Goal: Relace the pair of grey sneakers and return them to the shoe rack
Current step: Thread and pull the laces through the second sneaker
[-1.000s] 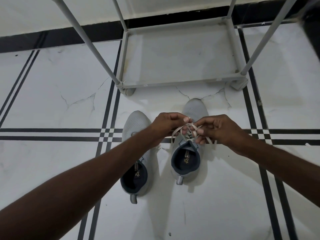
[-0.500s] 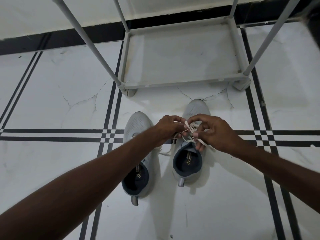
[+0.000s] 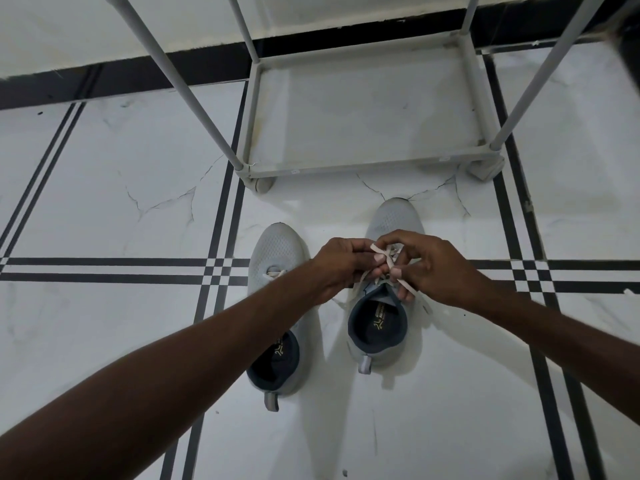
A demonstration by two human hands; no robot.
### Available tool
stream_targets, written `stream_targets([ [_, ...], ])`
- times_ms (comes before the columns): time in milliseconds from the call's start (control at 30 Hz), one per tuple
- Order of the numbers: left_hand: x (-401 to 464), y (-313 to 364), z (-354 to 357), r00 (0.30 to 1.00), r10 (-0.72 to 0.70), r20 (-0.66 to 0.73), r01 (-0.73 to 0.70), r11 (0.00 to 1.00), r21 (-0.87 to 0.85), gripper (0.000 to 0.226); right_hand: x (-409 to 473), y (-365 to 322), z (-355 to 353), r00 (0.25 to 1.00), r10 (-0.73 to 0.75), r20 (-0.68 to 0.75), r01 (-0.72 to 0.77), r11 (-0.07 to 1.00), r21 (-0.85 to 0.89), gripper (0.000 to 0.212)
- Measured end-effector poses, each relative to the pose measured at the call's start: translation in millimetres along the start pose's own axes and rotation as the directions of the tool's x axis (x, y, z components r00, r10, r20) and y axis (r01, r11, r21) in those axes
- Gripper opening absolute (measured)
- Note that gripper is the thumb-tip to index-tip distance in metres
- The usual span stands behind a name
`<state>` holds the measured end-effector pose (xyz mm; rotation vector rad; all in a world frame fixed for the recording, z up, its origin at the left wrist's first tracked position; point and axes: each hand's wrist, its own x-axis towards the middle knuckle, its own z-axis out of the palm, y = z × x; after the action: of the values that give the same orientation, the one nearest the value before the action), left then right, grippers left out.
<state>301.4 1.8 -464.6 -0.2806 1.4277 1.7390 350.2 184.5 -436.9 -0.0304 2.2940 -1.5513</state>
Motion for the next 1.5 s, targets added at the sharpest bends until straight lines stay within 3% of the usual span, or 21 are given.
stream_targets([
  [233, -2, 4, 1, 0.997, -0.049, 0.063, 0.045, 0.997, 0.065, 0.015, 6, -1, -1, 1.0, 0.011, 0.012, -0.011, 1.0, -0.013, 0.037],
  [400, -5, 3, 7, 1.0, -0.016, 0.015, 0.014, 0.993, 0.118, 0.011, 9, 8, -6, 0.984, 0.153, 0.092, -0.171, 0.958, 0.229, 0.032],
  [500, -6, 2, 7, 1.0, 0.013, 0.018, -0.016, 0.986, 0.166, 0.016, 11, 17, -10, 0.976, 0.184, 0.117, -0.21, 0.939, 0.272, 0.026],
  [600, -8, 10, 6, 0.994, 0.066, 0.083, -0.091, 0.936, 0.34, 0.02, 14, 23, -10, 0.969, 0.205, 0.141, -0.239, 0.922, 0.305, 0.02],
  [667, -8, 18, 6, 0.983, 0.152, 0.101, -0.183, 0.806, 0.563, 0.02, 16, 25, -12, 0.956, 0.237, 0.176, -0.286, 0.888, 0.359, 0.018],
  [767, -8, 18, 11, 0.908, 0.406, 0.106, -0.283, 0.406, 0.869, 0.018, 17, 24, -17, 0.923, 0.288, 0.255, -0.378, 0.808, 0.452, 0.022],
  [867, -10, 4, 20, 0.761, 0.63, 0.158, -0.285, 0.106, 0.953, 0.011, 19, 23, -20, 0.893, 0.293, 0.342, -0.435, 0.76, 0.483, 0.022],
  [933, -10, -5, 22, 0.692, 0.698, 0.182, -0.269, 0.016, 0.963, 0.007, 20, 24, -22, 0.884, 0.292, 0.365, -0.449, 0.743, 0.495, 0.022],
  [1033, -11, -10, 23, 0.656, 0.734, 0.177, -0.276, 0.015, 0.961, 0.006, 16, 19, -21, 0.904, 0.276, 0.328, -0.4, 0.816, 0.418, 0.022],
  [1133, -13, -10, 27, 0.657, 0.742, 0.132, -0.301, 0.097, 0.949, 0.009, 10, 14, -17, 0.957, 0.239, 0.163, -0.282, 0.897, 0.339, 0.015],
  [1200, -16, -11, 26, 0.658, 0.748, 0.081, -0.296, 0.159, 0.942, 0.016, 13, 19, -17, 0.993, 0.113, -0.032, -0.112, 0.993, 0.023, 0.008],
  [1267, -24, -14, 17, 0.704, 0.71, 0.014, -0.283, 0.262, 0.923, 0.022, 16, 28, -23, 0.99, -0.058, -0.125, 0.002, 0.914, -0.405, 0.007],
  [1300, -28, -16, 10, 0.735, 0.678, -0.023, -0.263, 0.316, 0.912, 0.025, 14, 32, -25, 0.987, -0.098, -0.128, 0.02, 0.863, -0.505, 0.008],
  [1400, -42, -23, -12, 0.759, 0.645, -0.083, -0.187, 0.339, 0.922, 0.025, 8, 42, -27, 0.989, -0.106, -0.102, 0.024, 0.798, -0.603, 0.011],
  [1500, -49, -29, -16, 0.74, 0.671, -0.046, -0.17, 0.252, 0.953, 0.023, 5, 47, -23, 0.992, -0.071, -0.102, -0.016, 0.74, -0.672, 0.015],
])
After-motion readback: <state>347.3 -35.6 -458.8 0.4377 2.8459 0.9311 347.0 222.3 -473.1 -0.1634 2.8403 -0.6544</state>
